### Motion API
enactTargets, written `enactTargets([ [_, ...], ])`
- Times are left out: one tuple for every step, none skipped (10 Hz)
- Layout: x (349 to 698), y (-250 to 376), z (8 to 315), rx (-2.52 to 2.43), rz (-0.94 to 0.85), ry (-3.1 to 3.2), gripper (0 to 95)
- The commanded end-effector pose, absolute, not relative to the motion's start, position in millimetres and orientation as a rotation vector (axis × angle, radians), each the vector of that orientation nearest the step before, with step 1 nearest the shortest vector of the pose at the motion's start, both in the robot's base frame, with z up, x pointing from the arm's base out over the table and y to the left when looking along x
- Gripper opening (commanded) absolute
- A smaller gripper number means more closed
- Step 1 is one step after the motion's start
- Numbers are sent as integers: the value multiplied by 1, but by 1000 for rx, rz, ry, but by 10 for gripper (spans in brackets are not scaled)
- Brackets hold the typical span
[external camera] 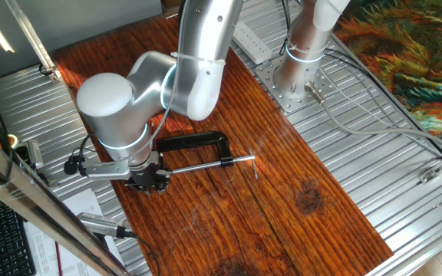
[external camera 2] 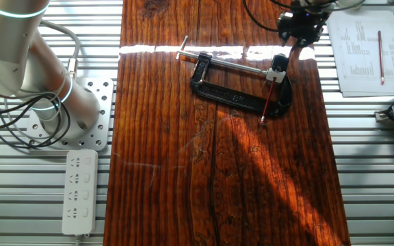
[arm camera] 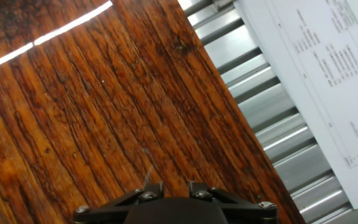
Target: Sharpen the pencil with a pencil sharpener
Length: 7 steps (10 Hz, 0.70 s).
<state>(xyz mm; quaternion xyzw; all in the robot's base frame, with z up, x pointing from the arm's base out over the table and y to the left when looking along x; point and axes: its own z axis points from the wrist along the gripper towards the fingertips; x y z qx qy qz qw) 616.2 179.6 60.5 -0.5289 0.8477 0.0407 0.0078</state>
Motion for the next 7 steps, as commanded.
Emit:
enactTargets([
  [615,179,57,-1667,135,2639,190],
  [612,177,55,-1664,141,2637,190],
  [612,177,55,-1666,140,2636,190],
  [612,178,54,-1672,133,2637,190],
  [611,178,52,-1677,129,2635,190],
  [611,178,50,-1676,127,2636,190],
  [610,179,48,-1681,117,2638,190],
])
